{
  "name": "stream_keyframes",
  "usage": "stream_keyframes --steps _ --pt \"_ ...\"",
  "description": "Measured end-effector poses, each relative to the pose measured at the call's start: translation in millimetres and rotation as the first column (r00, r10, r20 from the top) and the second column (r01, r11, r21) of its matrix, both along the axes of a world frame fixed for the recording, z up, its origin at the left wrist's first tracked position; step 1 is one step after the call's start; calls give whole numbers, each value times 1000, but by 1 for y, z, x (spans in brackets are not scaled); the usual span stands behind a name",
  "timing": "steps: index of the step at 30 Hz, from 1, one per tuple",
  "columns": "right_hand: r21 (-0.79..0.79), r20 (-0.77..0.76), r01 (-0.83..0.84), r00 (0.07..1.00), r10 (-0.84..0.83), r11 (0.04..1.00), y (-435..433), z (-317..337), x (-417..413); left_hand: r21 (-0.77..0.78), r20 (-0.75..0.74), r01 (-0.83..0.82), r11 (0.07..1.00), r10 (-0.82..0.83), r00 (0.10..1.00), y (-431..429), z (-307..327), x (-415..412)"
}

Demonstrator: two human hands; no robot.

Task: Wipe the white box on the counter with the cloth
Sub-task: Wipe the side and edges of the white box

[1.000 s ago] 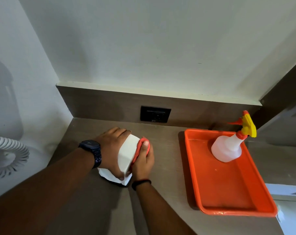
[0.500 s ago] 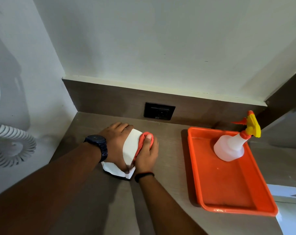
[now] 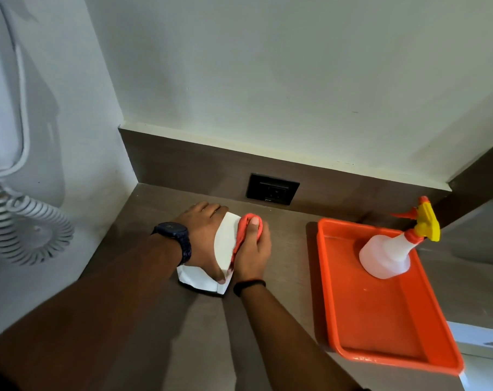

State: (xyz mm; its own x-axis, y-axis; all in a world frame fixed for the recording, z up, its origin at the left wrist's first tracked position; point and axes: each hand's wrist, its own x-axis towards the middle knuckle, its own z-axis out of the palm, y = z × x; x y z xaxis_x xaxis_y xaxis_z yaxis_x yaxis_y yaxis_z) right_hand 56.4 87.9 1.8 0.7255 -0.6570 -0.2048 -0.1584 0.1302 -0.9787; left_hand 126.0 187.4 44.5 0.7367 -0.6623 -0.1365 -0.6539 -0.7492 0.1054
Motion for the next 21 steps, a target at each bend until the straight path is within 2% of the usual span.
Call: stream_keyframes --steps 3,7,12,15,21 --pt "24 -43 -48 998 49 999 -10 -4 10 33 -36 -15 999 16 999 -2 4 0" --pt "148 -189 32 982 -3 989 1 -20 -10 44 -49 -14 999 16 999 -3 8 -4" --pt "139 -77 63 996 -53 988 12 -4 -25 46 -63 -3 999 6 998 -3 10 -4" --pt "59 -23 -8 1000 10 998 0 11 -5 60 -56 15 998 -12 998 -4 8 -1" --pt "200 -161 14 987 18 980 -7 -6 2 61 -58 -27 998 31 998 -3 6 -1"
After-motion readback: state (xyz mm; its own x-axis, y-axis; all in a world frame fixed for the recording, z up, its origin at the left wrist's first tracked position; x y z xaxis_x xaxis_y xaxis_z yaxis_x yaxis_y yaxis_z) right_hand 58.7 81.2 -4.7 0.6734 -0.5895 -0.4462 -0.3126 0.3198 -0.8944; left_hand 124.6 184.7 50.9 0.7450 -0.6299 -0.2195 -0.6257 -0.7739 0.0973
